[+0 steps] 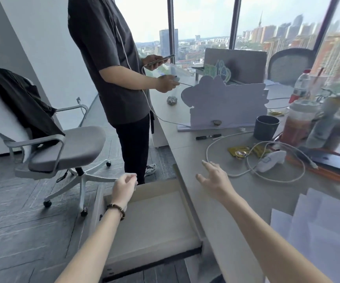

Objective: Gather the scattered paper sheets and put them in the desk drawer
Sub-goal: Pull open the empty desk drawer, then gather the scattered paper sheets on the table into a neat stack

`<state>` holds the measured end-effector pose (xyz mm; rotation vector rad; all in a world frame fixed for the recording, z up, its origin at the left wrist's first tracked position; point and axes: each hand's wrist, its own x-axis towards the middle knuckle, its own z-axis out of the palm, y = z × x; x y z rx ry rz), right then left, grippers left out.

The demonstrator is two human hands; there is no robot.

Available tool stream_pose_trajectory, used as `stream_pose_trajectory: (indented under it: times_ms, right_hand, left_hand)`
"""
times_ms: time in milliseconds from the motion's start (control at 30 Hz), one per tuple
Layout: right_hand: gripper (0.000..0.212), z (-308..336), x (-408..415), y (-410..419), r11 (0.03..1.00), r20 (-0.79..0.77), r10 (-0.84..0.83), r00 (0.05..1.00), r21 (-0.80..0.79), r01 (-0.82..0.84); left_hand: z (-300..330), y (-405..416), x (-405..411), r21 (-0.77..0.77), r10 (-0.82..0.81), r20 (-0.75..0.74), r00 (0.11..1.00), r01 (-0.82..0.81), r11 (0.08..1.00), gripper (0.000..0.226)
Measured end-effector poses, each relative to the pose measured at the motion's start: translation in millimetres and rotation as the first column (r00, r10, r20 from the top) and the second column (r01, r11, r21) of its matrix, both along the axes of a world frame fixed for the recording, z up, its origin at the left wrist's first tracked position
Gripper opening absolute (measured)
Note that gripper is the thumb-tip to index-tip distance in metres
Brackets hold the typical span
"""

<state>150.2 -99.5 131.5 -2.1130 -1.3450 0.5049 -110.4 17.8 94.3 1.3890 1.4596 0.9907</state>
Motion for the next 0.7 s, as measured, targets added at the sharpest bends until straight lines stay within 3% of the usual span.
stream_pose_trajectory:
  times_ms: [167, 367, 533, 700]
  right_hand:
    - [0.063, 20, 27, -61, 0.988, 0.018, -0.142, 0.99, 0.065, 0.14]
    - [0.06, 41, 49, -150, 0.92, 0.016, -0.376, 0.926, 0.128, 0.371]
    - [0.057, 53, 50, -239, 0.82, 0.017, -0.554, 0.833, 0.186, 0.541]
    - [0.059, 60, 36, -336, 0.698, 0.008, -0.705, 0.709, 0.187, 0.691]
  left_hand:
    - [18, -41, 82, 0.08, -0.287, 0.059, 0.956, 0.282, 0.956, 0.016]
    - [45, -105, 156, 0.162, -0.506, 0.163, 0.847, 0.483, 0.86, 0.019]
    - [62, -180, 206, 0.146, -0.69, 0.202, 0.695, 0.675, 0.723, 0.017]
    - [68, -254, 236, 0.122, -0.85, 0.107, 0.516, 0.841, 0.526, 0.014]
